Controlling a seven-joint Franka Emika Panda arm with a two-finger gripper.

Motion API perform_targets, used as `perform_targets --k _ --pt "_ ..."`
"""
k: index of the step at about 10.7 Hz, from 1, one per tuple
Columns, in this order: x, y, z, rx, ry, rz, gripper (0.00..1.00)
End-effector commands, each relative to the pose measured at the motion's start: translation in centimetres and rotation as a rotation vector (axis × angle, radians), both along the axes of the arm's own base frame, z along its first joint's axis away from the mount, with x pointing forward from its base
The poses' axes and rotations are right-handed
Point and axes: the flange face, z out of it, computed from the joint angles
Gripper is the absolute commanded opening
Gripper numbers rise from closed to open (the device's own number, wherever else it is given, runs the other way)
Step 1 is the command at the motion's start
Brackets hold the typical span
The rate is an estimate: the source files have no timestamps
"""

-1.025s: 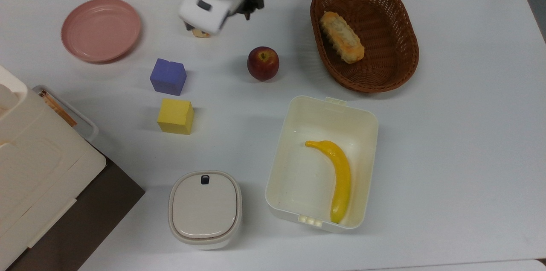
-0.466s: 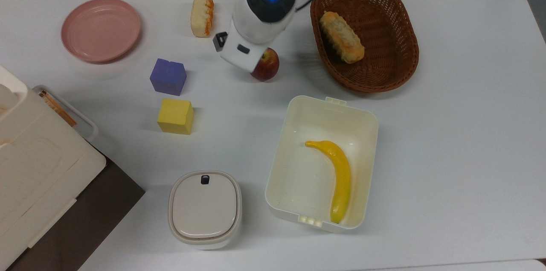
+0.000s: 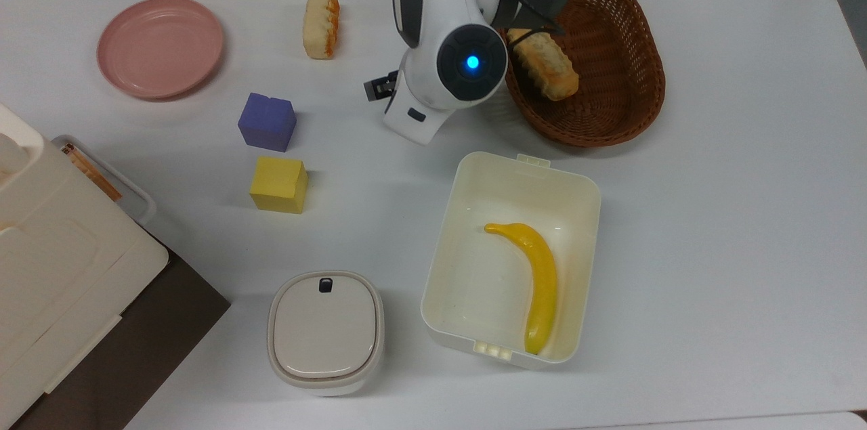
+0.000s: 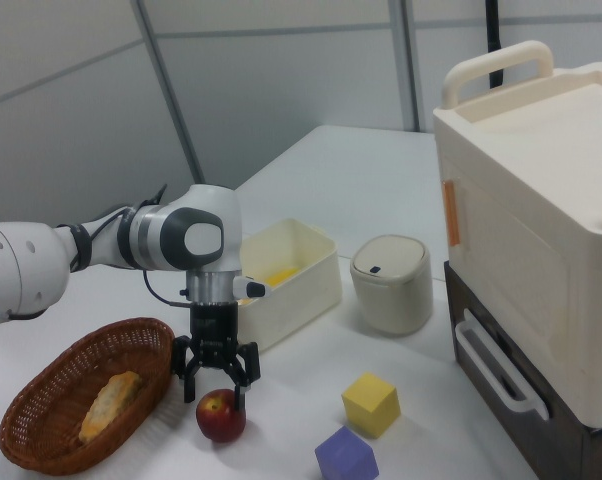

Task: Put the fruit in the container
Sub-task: 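Close the gripper around the red apple, then lift the apple and carry it over the cream container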

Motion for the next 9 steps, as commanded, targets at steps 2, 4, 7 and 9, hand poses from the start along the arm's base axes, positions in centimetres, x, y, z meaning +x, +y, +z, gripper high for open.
perform_targets --k 2,4,7,9 --pt "0.6 2.4 -2.0 -0.018 -0.079 -0.029 1.0" --pt "0.9 2.2 -1.9 -0.016 -0.099 -0.026 0.66" --pt "0.9 1.6 0.6 -0.003 -0.113 -0.032 0.08" --pt "1.7 1.1 4.9 0.018 -0.191 -0.053 0.06"
